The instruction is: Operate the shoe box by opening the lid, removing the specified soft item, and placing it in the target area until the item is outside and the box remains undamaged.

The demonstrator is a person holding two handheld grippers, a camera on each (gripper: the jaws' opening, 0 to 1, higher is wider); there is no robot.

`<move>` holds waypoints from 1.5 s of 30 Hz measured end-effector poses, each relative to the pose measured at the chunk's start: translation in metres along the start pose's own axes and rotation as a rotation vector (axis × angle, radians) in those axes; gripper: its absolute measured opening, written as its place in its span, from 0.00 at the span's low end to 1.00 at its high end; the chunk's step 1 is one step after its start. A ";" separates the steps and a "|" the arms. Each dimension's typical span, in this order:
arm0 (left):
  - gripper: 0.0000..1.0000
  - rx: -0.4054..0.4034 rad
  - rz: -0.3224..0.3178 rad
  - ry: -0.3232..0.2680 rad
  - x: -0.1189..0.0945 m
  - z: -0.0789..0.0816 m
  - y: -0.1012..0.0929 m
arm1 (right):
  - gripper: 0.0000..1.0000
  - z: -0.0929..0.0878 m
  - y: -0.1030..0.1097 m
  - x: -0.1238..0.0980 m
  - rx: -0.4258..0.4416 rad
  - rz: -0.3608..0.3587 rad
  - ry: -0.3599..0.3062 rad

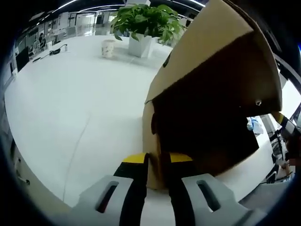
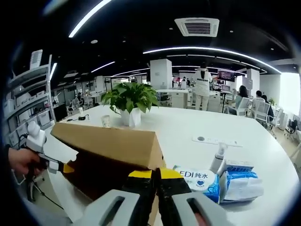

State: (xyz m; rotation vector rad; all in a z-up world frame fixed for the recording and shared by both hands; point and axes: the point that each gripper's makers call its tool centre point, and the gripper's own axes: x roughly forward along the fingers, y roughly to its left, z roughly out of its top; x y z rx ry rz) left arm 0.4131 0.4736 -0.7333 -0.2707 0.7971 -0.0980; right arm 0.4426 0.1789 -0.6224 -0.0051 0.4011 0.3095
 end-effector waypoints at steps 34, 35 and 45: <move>0.17 0.069 -0.022 0.004 -0.015 0.006 -0.003 | 0.00 -0.066 0.006 -0.003 0.153 0.054 0.156; 0.17 0.072 -0.024 0.003 -0.016 0.006 -0.004 | 0.00 -0.066 0.006 -0.003 0.153 0.056 0.157; 0.17 0.103 -0.014 -0.008 -0.030 0.006 -0.001 | 0.00 -0.067 0.005 -0.006 0.151 0.079 0.162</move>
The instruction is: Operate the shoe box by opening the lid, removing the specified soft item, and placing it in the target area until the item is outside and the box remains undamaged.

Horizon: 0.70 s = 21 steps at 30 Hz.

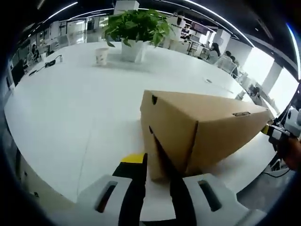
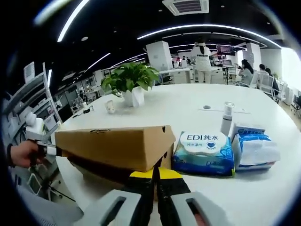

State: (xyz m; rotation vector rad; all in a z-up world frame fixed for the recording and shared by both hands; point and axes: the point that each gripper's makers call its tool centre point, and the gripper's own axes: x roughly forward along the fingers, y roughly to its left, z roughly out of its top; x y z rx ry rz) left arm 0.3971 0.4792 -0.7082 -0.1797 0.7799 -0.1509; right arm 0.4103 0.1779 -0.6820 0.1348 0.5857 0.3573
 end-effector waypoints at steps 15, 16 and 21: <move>0.17 0.071 0.033 -0.023 -0.023 -0.006 0.004 | 0.00 -0.007 -0.003 -0.005 0.001 0.016 0.008; 0.17 0.077 0.036 -0.023 -0.024 -0.007 0.004 | 0.00 -0.008 -0.003 -0.005 0.001 0.018 0.009; 0.17 0.090 0.035 -0.023 -0.026 -0.007 0.004 | 0.00 -0.013 -0.004 -0.005 0.013 0.018 0.015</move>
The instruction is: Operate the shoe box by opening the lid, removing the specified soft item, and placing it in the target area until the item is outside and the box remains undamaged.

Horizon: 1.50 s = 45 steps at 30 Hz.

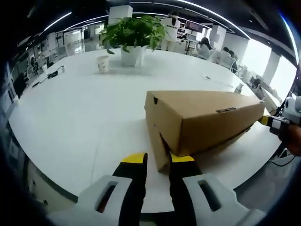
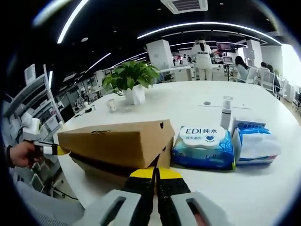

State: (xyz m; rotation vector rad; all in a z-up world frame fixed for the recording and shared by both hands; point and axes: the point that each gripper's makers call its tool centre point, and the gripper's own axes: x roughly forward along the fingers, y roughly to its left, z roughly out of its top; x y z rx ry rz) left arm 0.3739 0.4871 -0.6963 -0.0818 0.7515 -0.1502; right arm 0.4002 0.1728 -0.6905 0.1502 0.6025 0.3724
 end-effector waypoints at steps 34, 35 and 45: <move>0.17 0.068 0.017 -0.003 -0.003 -0.009 -0.002 | 0.00 -0.014 0.004 0.003 -0.009 0.007 0.021; 0.17 0.067 0.017 -0.003 -0.003 -0.009 -0.002 | 0.00 -0.014 0.004 0.002 -0.010 0.008 0.020; 0.16 0.072 0.014 0.002 -0.003 -0.012 -0.005 | 0.00 -0.019 0.002 -0.001 -0.027 0.000 0.029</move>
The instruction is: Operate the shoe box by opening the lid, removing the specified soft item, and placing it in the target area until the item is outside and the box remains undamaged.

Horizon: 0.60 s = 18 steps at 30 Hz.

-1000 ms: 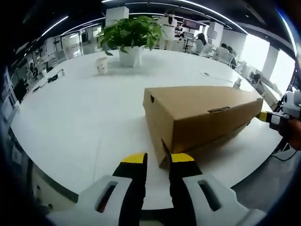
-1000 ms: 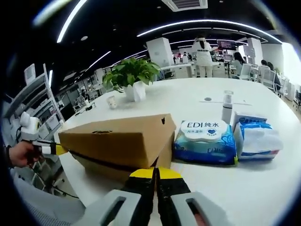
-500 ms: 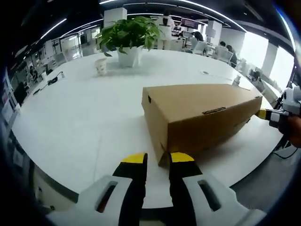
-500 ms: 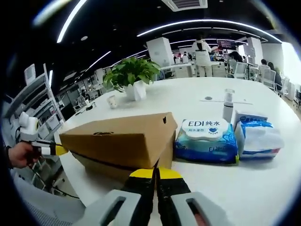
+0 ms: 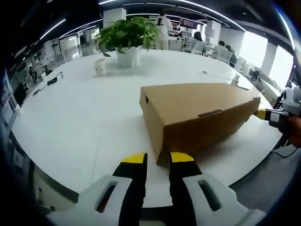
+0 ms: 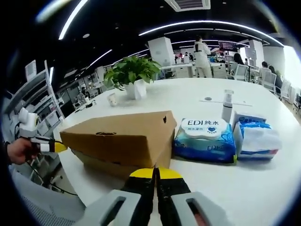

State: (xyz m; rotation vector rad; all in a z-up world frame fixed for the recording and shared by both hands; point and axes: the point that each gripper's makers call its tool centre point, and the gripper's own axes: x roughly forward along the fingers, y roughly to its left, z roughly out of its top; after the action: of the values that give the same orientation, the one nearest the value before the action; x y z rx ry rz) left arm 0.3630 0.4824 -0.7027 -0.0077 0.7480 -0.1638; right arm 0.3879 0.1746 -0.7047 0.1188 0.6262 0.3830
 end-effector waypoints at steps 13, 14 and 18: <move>0.17 -0.002 -0.012 0.013 0.000 -0.005 -0.004 | 0.00 -0.011 0.001 0.002 0.008 0.008 0.022; 0.17 -0.004 -0.014 0.012 0.000 -0.005 -0.004 | 0.00 -0.012 0.002 0.002 0.010 0.009 0.024; 0.17 -0.004 -0.020 0.015 0.001 -0.006 -0.006 | 0.00 -0.016 0.002 0.003 0.022 0.011 0.034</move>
State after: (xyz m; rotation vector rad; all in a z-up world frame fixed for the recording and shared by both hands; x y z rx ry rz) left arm 0.3586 0.4770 -0.7072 -0.0179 0.7631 -0.1815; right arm 0.3804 0.1775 -0.7190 0.1366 0.6632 0.3894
